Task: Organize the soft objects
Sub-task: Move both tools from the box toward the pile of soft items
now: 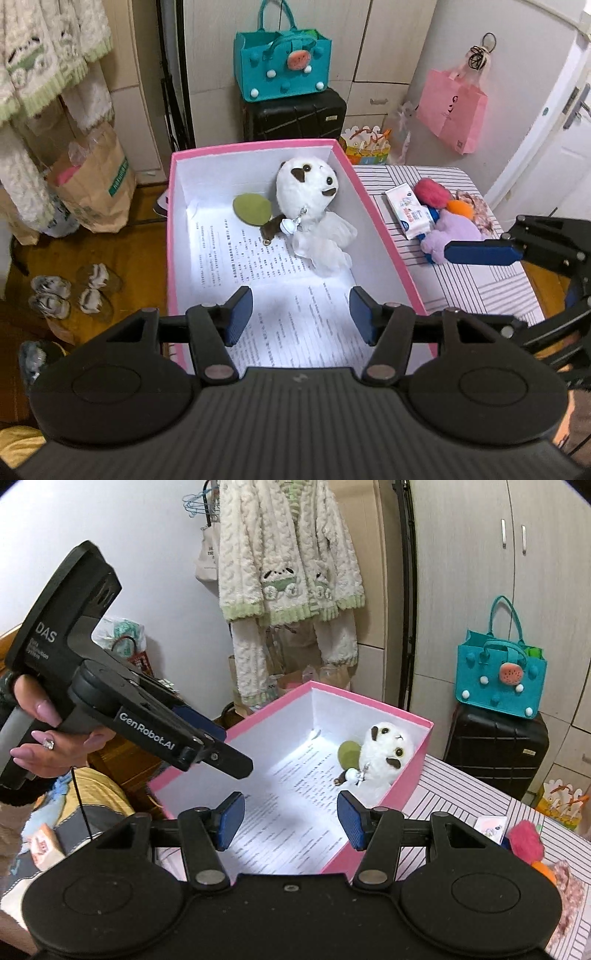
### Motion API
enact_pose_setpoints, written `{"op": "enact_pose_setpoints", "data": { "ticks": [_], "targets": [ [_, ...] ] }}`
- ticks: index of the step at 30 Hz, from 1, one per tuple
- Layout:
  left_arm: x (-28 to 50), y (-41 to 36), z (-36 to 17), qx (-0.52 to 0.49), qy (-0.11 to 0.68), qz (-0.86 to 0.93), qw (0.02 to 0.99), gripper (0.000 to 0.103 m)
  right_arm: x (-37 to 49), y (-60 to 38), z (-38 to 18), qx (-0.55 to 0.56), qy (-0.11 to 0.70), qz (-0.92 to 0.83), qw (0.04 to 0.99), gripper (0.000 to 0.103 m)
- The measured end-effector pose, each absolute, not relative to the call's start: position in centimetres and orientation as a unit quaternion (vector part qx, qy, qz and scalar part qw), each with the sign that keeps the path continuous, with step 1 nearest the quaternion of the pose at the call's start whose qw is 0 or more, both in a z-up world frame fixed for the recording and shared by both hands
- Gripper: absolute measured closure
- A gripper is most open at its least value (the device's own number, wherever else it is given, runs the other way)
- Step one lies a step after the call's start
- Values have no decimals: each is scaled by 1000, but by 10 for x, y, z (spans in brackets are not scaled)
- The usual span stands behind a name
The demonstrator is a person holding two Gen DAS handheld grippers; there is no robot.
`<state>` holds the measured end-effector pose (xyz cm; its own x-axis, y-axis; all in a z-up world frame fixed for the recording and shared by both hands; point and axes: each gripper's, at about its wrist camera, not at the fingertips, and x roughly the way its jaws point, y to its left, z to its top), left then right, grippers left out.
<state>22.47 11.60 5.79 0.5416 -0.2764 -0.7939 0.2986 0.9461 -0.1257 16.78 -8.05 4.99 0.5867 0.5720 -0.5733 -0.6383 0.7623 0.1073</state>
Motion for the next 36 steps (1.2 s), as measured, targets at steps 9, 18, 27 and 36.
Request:
{"op": "enact_pose_setpoints", "data": {
  "ticks": [9, 18, 27, 36],
  "targets": [
    [170, 110, 90, 52, 431, -177, 883, 39, 126, -90, 71, -49, 302, 363, 880, 43],
    [123, 99, 95, 91, 411, -189, 887, 34, 85, -112, 73, -52, 293, 366, 882, 43],
    [97, 76, 74, 125, 419, -217, 873, 32, 55, -146, 59, -53, 302, 329, 893, 42],
    [97, 52, 53, 126, 440, -242, 855, 32, 37, -177, 36, -46, 319, 304, 896, 41]
  ]
}}
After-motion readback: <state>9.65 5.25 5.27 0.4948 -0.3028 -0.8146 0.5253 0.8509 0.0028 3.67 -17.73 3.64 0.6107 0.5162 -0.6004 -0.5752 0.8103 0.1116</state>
